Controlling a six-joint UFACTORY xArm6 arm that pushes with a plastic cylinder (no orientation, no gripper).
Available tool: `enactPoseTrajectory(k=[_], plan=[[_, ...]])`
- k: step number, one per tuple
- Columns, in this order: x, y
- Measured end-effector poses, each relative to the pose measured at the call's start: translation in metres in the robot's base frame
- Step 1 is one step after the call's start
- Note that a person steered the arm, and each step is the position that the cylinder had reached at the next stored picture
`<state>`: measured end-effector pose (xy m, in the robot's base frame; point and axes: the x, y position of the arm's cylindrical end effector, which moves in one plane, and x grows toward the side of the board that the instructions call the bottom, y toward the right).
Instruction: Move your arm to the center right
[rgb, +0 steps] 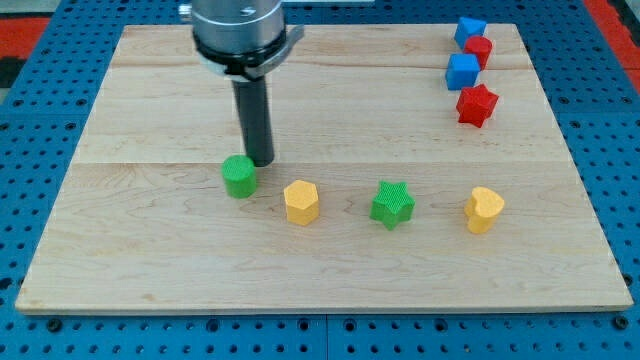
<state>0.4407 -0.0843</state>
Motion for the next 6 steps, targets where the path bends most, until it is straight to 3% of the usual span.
enactPoseTrajectory(k=[3, 4, 6], plan=[[0.037, -0.025], [0.015, 0.007], [0.006, 0.154]])
